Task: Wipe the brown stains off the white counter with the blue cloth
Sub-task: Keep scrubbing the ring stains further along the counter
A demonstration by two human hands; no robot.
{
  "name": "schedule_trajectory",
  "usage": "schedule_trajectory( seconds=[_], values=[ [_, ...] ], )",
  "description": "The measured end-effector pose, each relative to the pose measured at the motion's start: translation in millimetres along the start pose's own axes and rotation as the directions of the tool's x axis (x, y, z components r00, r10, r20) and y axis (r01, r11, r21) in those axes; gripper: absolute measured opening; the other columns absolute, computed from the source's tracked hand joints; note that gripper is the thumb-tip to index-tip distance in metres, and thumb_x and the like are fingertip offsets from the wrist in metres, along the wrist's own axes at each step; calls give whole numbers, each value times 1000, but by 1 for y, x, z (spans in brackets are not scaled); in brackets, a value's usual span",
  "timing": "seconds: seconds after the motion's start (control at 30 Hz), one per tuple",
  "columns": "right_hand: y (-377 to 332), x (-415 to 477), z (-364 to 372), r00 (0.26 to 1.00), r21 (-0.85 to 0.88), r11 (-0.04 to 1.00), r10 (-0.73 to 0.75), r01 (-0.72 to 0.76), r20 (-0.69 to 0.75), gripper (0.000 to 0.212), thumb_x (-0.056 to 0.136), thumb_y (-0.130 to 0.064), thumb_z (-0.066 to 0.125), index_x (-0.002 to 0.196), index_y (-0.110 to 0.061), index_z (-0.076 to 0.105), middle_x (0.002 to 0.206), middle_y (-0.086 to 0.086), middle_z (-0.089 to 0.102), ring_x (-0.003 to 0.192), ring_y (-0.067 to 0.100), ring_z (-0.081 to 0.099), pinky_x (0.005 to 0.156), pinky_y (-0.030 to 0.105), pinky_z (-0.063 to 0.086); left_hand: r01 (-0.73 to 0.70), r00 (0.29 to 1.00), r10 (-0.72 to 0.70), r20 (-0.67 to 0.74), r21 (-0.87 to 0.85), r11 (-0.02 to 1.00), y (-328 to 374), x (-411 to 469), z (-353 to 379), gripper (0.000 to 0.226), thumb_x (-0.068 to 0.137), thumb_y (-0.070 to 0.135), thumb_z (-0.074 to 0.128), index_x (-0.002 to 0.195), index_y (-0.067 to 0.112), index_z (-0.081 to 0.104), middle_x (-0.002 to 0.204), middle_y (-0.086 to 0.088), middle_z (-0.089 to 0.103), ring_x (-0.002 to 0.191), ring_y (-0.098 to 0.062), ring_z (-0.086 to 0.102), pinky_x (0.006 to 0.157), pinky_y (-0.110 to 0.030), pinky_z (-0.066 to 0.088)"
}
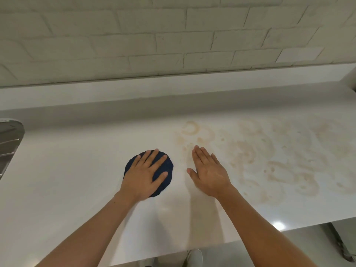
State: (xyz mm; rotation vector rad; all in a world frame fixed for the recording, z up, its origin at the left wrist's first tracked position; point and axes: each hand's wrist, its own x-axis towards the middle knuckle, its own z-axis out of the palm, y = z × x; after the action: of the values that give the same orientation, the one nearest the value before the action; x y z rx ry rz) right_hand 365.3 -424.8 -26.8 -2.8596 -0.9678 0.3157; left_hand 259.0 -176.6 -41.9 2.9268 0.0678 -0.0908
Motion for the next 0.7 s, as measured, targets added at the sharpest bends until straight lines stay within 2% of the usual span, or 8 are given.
schedule_trajectory(
  seconds=[0.07, 0.13, 0.23, 0.3, 0.47, 0.6, 0.7],
  values=[
    [4, -8, 2, 1000, 11, 1000, 12, -12, -4, 72, 101, -59, 8, 159, -18, -6, 166, -6, -15, 150, 9, -18, 121, 34, -10, 48, 999, -48, -15, 1, 999, -17, 8, -6, 64, 101, 69, 14, 159, 42, 18, 169, 8, 11, 155, -18, 8, 125, -42, 5],
    [8, -14, 4, 999, 36, 998, 42, -42, 5, 73, 101, -61, 6, 159, -18, -6, 166, -6, -15, 150, 8, -18, 121, 34, -11, 154, 988, -153, -20, 8, 988, -20, 30, -11, 64, 102, 66, 14, 160, 40, 15, 170, 5, 9, 156, -21, 5, 125, -44, 5],
    [9, -14, 6, 998, 46, 997, 65, -65, 17, 74, 99, -62, 4, 159, -19, -7, 166, -6, -15, 150, 8, -18, 122, 36, -11, 304, 952, -303, -40, 13, 953, 0, 61, -9, 66, 102, 62, 12, 161, 34, 12, 170, -2, 6, 155, -27, 2, 125, -47, 3],
    [8, -14, 8, 998, 41, 997, 68, -69, 9, 74, 99, -62, 4, 159, -19, -6, 166, -5, -14, 151, 9, -17, 122, 37, -10, 350, 936, -349, -50, 5, 937, 19, 69, -7, 66, 102, 60, 12, 162, 32, 12, 170, -5, 8, 155, -29, 3, 124, -49, 4],
    [10, -13, 9, 998, 33, 998, 62, -62, -5, 75, 99, -63, 4, 159, -19, -3, 167, -5, -10, 152, 10, -13, 123, 36, -8, 199, 980, -199, -25, -8, 980, 43, 40, 3, 67, 100, 65, 9, 161, 36, 13, 170, 0, 5, 156, -24, 2, 126, -45, 1],
    [12, -13, 9, 999, 34, 998, 47, -47, 0, 76, 99, -64, 4, 160, -19, -3, 167, -5, -11, 152, 10, -13, 123, 36, -7, 63, 998, -64, -28, -17, 998, 25, 10, 7, 66, 100, 70, 13, 160, 42, 17, 170, 6, 8, 156, -20, 5, 125, -43, 3],
    [13, -13, 9, 999, 31, 999, 41, -41, 13, 76, 99, -64, 4, 159, -20, -5, 166, -5, -13, 151, 9, -14, 122, 36, -9, 69, 996, -69, -50, -4, 998, 4, 12, 2, 67, 99, 71, 15, 159, 41, 21, 169, 6, 14, 155, -20, 11, 124, -44, 8]
  ],
)
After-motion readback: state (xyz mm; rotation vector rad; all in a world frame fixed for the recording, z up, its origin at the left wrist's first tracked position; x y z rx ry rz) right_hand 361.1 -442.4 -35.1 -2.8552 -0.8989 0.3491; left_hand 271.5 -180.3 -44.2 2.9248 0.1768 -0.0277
